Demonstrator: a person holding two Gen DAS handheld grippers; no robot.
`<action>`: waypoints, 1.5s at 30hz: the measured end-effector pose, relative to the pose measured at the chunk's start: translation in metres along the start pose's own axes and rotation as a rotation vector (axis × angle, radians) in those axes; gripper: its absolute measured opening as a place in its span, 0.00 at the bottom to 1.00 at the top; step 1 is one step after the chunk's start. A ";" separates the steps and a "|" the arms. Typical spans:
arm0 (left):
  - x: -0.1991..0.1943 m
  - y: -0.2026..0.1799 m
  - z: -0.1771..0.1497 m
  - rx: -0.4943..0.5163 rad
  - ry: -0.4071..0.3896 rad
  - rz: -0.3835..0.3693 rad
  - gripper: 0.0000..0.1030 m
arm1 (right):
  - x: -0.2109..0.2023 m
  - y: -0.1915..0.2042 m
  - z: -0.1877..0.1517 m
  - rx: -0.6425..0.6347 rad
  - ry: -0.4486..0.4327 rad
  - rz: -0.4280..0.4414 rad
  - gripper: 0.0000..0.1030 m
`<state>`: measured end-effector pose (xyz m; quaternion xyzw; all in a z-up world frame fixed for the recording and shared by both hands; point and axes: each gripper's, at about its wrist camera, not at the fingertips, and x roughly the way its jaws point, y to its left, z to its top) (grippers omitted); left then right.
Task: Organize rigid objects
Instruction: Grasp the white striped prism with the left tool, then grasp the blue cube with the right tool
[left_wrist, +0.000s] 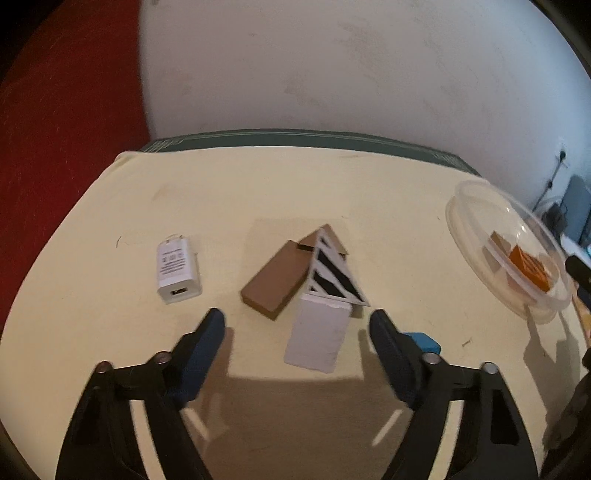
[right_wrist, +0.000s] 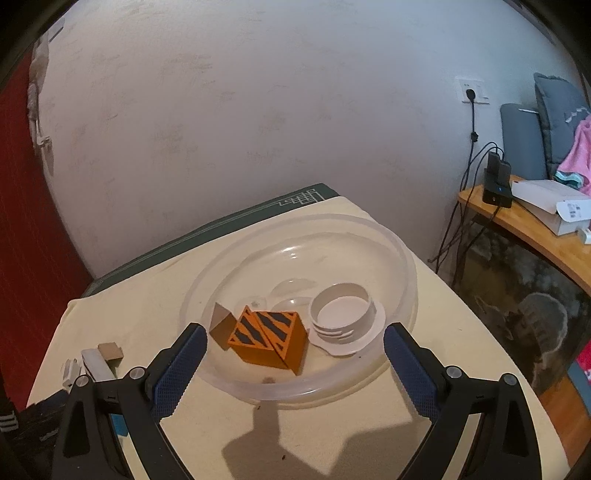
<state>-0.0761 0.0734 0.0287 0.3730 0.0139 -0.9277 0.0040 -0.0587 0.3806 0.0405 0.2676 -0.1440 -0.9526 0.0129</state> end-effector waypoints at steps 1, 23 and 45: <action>0.003 -0.003 0.000 0.014 0.009 0.006 0.62 | 0.000 0.001 0.000 -0.003 0.000 0.002 0.96; -0.004 0.014 -0.002 -0.064 -0.010 -0.093 0.33 | -0.003 0.012 -0.004 -0.028 -0.004 -0.002 0.96; -0.033 0.032 0.006 -0.157 -0.082 -0.111 0.29 | 0.008 0.125 -0.063 -0.239 0.312 0.236 0.90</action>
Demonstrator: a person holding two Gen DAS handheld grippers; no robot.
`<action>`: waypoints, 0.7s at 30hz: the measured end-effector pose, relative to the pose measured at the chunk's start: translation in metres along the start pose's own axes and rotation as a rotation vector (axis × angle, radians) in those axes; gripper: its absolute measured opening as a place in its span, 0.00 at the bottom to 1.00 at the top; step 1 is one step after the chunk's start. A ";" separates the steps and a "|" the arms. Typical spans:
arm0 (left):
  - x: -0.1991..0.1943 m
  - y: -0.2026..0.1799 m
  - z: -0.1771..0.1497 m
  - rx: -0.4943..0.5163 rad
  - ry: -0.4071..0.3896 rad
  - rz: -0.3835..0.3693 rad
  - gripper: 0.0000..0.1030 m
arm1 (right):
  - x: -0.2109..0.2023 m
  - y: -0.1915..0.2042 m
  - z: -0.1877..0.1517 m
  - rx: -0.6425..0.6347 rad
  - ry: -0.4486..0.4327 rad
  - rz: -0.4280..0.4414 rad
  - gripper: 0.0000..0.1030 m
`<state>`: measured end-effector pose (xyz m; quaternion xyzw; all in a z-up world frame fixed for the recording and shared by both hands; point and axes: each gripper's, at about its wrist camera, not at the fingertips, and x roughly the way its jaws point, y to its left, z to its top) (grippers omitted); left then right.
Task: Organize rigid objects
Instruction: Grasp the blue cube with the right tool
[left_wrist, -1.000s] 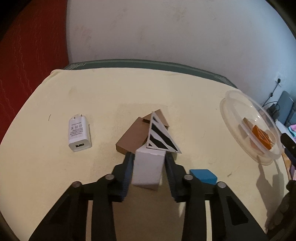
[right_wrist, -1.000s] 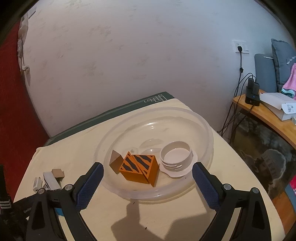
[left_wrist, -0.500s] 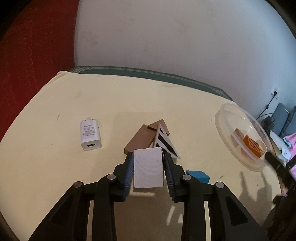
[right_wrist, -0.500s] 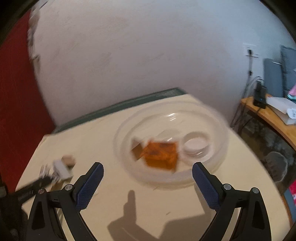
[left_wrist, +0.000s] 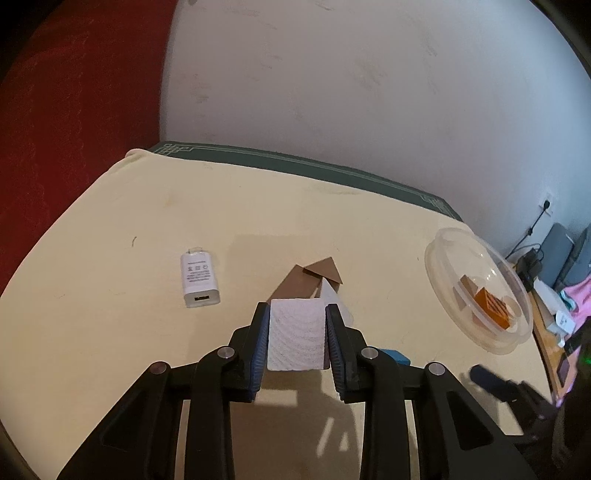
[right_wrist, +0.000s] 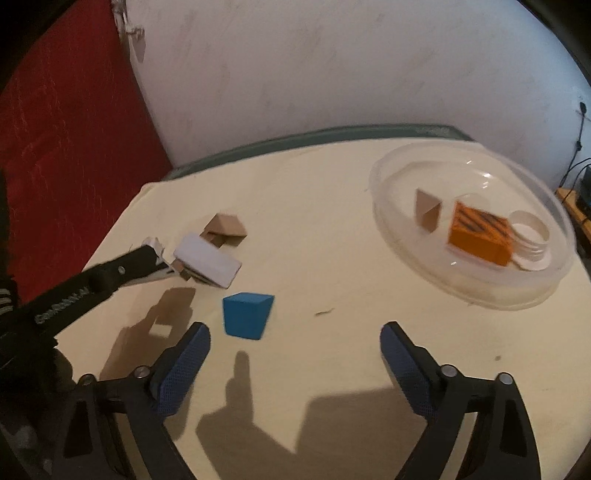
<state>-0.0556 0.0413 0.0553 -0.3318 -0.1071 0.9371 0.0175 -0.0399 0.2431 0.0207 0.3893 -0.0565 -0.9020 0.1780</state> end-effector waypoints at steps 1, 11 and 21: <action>-0.001 0.001 0.001 -0.004 -0.003 0.001 0.29 | 0.004 0.002 0.001 0.007 0.019 0.013 0.89; -0.005 0.013 0.003 -0.038 -0.007 0.010 0.29 | 0.023 0.027 0.009 -0.030 0.079 -0.011 0.74; -0.003 0.013 0.002 -0.038 -0.003 0.012 0.30 | 0.032 0.040 0.012 -0.100 0.071 -0.074 0.33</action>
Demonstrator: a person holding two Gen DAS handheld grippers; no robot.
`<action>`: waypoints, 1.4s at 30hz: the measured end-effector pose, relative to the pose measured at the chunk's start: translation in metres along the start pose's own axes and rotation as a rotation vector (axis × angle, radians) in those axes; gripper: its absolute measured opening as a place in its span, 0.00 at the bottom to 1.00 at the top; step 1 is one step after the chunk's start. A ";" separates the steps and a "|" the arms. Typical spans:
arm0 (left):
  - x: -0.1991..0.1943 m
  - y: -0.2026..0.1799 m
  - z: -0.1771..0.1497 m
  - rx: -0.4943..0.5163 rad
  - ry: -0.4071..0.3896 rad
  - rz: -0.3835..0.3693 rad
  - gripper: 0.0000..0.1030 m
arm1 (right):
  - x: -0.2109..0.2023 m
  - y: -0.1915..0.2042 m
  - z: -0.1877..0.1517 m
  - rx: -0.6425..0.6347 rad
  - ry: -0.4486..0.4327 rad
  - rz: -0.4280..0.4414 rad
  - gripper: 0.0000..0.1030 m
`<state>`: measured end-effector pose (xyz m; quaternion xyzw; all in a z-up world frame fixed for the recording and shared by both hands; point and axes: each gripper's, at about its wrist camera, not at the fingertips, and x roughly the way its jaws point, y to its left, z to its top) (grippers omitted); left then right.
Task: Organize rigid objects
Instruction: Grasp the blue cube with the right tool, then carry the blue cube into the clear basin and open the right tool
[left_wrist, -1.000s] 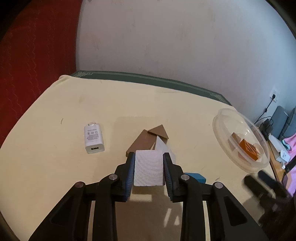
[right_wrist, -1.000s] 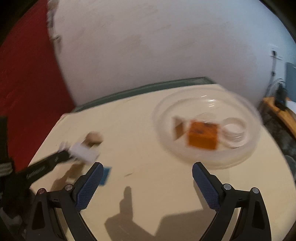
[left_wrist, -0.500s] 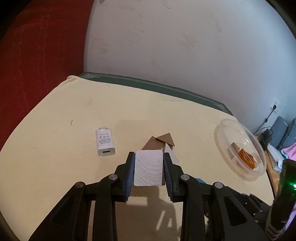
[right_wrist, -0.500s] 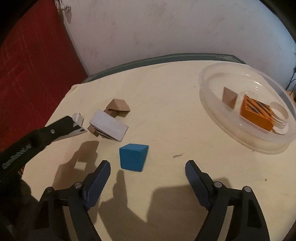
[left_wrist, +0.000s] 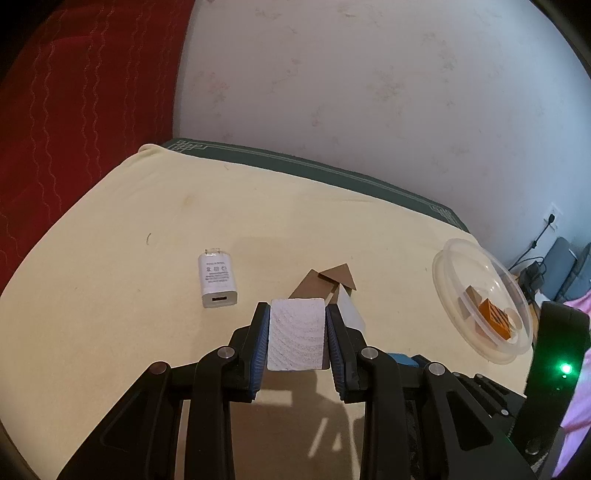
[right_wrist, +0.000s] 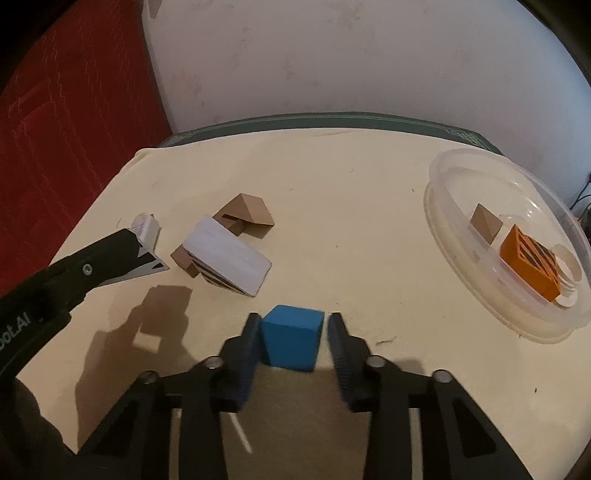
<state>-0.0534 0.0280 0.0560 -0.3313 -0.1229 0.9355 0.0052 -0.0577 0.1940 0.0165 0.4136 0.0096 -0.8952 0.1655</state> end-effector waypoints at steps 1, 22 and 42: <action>0.000 0.000 0.000 0.002 0.001 -0.001 0.30 | -0.001 -0.001 0.000 0.004 -0.002 0.006 0.33; 0.003 -0.018 -0.008 0.050 -0.007 -0.018 0.29 | -0.037 -0.052 0.011 0.152 -0.165 0.015 0.32; 0.003 -0.027 -0.012 0.073 -0.002 -0.020 0.29 | -0.063 -0.151 0.021 0.396 -0.276 -0.152 0.32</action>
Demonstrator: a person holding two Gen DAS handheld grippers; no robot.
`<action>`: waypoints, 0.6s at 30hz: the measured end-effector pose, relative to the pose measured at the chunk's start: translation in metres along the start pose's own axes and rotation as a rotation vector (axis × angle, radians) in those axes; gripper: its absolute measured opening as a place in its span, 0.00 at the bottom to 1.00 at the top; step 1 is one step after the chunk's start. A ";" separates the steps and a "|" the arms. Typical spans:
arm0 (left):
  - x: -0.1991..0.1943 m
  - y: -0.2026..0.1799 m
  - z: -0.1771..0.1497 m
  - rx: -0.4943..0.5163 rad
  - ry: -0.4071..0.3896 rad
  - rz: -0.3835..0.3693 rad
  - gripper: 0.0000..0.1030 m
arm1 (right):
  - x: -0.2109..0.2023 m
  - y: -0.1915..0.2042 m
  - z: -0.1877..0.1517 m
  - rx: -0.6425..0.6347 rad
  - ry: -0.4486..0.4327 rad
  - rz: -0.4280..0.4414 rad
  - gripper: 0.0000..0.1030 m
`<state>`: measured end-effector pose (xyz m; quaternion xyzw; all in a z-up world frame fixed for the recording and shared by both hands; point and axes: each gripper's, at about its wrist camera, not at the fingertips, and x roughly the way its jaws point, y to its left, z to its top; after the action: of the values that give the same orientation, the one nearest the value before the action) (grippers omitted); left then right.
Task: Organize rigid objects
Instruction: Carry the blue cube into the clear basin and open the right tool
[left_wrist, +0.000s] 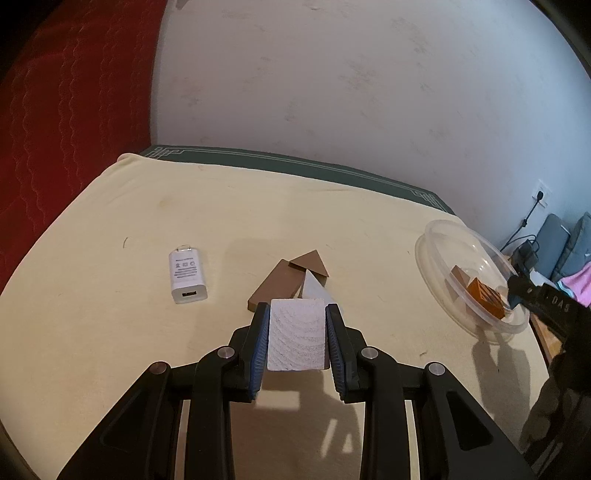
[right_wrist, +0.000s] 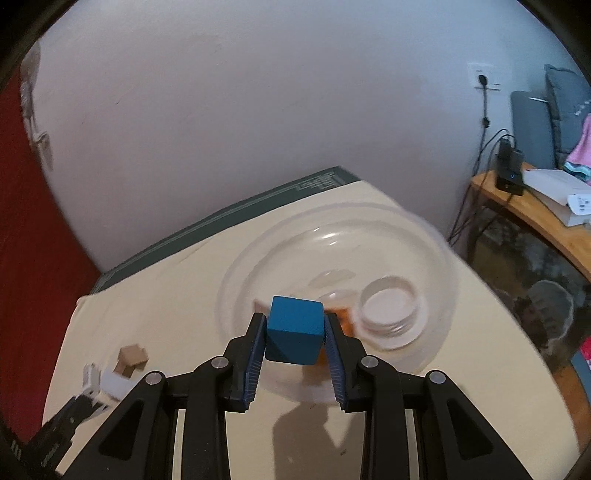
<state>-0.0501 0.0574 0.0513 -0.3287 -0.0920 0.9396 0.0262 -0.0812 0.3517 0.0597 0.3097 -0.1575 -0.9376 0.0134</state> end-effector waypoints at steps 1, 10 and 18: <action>0.000 0.000 0.000 0.001 0.000 0.000 0.29 | 0.001 -0.001 0.002 0.002 -0.006 -0.009 0.32; 0.002 -0.005 -0.001 0.005 0.001 0.008 0.29 | 0.014 -0.021 0.011 0.004 -0.014 -0.064 0.33; 0.002 -0.005 -0.001 0.009 -0.002 0.004 0.29 | 0.013 -0.021 0.008 -0.001 -0.014 -0.067 0.33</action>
<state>-0.0513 0.0631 0.0507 -0.3279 -0.0871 0.9404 0.0256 -0.0947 0.3719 0.0514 0.3083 -0.1468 -0.9397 -0.0191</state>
